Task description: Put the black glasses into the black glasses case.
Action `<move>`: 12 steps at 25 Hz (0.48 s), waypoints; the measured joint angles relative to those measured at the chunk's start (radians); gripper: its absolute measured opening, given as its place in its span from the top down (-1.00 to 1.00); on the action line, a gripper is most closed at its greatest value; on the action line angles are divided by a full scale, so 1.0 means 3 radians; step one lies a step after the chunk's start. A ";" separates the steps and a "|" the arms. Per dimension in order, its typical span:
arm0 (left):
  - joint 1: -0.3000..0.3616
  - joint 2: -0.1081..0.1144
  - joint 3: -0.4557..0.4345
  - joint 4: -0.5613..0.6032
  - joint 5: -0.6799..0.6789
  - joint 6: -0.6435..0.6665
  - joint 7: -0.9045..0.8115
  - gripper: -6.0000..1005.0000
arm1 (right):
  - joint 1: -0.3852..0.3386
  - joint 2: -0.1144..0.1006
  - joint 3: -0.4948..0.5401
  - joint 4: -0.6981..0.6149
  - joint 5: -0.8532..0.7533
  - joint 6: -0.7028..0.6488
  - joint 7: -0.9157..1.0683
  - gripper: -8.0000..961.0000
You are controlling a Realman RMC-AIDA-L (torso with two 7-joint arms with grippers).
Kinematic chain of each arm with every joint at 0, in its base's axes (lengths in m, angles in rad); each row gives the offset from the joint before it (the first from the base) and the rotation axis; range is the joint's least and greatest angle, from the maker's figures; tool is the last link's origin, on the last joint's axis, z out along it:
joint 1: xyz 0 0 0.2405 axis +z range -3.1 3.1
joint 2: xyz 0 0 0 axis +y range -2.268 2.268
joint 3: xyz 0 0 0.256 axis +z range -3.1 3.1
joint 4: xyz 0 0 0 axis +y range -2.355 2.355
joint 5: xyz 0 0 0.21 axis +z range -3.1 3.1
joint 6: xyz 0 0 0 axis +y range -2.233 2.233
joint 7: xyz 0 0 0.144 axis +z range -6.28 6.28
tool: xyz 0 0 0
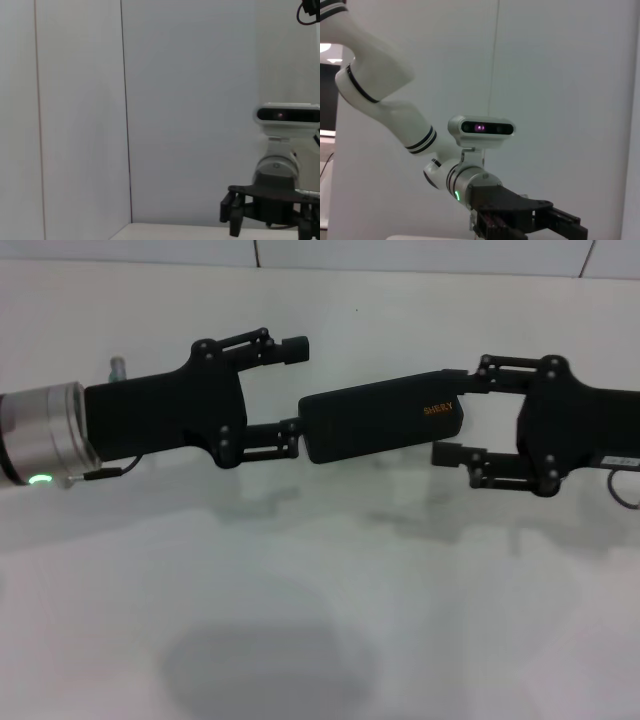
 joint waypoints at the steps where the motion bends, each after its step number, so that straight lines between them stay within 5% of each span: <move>1: 0.0016 -0.0001 0.0000 -0.0002 0.0013 0.0012 0.0014 -0.59 | 0.0016 0.0003 -0.0028 0.0018 -0.0001 0.0018 -0.0020 -0.34; 12: 0.0181 0.0002 0.0000 -0.0031 0.0213 0.0151 0.0249 -0.59 | 0.0036 0.0036 -0.0230 0.0040 0.0028 0.0166 -0.0126 -0.34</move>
